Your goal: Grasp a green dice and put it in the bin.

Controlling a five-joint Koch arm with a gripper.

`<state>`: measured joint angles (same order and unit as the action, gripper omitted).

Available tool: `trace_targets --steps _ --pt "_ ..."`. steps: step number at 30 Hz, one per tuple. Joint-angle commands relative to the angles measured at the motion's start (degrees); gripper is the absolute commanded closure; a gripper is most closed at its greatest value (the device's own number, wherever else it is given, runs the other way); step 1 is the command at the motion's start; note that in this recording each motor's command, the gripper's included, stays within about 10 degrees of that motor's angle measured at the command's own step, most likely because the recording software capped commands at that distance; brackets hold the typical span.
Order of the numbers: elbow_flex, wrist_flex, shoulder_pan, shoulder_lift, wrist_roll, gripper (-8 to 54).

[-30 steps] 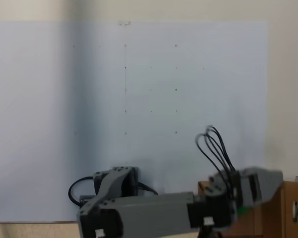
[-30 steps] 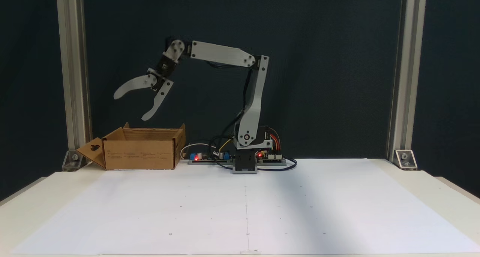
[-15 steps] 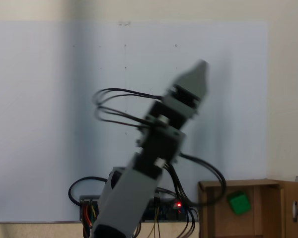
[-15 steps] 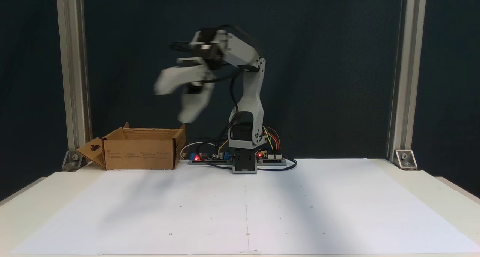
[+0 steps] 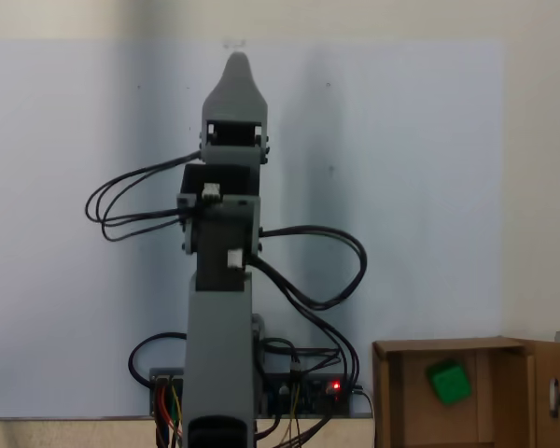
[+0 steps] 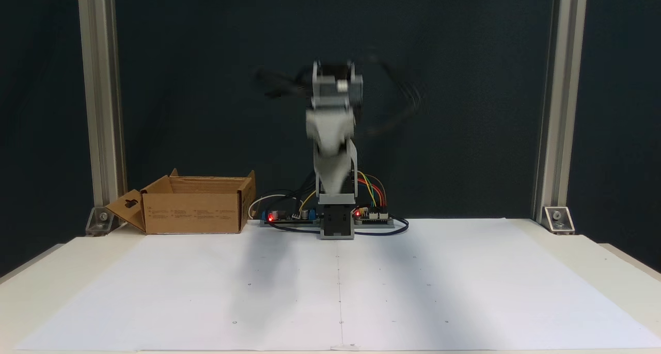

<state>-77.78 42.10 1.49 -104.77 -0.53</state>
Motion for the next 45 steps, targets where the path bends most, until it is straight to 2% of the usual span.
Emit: trace_targets --steps 1,6,13,35,45 --pt "-1.85 -9.65 -0.26 -3.78 2.72 1.9" --pt "-14.15 -18.44 0.97 -8.79 1.49 2.1" --pt "-14.85 -29.16 6.59 -11.69 1.58 2.0" --pt "-23.03 -58.62 0.35 -29.79 1.49 0.9" --pt "-34.01 -63.37 0.18 -31.38 1.49 0.1"
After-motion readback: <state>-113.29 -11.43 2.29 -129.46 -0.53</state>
